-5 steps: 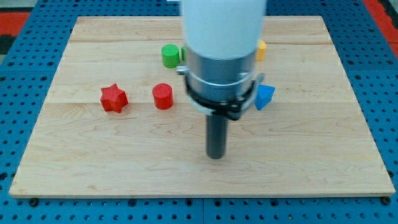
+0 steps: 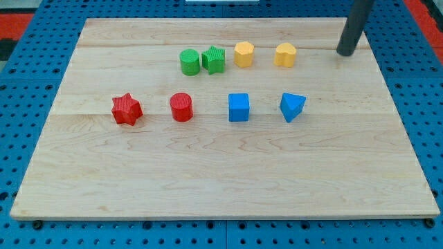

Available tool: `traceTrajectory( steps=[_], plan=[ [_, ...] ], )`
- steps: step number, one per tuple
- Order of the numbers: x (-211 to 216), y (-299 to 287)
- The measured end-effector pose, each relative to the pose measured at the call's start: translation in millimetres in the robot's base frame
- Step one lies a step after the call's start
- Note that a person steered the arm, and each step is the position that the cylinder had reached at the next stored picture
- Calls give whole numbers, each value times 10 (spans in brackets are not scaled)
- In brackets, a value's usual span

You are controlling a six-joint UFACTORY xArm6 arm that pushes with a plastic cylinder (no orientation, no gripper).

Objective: Move the yellow heart towards the center of the board

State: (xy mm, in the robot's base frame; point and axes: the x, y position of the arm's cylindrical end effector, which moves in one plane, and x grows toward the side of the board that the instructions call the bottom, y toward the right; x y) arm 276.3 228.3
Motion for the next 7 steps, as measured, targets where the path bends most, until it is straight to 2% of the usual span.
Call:
traceTrajectory(
  steps=[1, 2, 3, 4, 5, 6, 7],
  plan=[
    [-243, -371],
    [206, -406],
    [227, -758],
    [-99, -753],
    [195, -1220],
    [487, -1346],
    [475, -1008]
  ],
)
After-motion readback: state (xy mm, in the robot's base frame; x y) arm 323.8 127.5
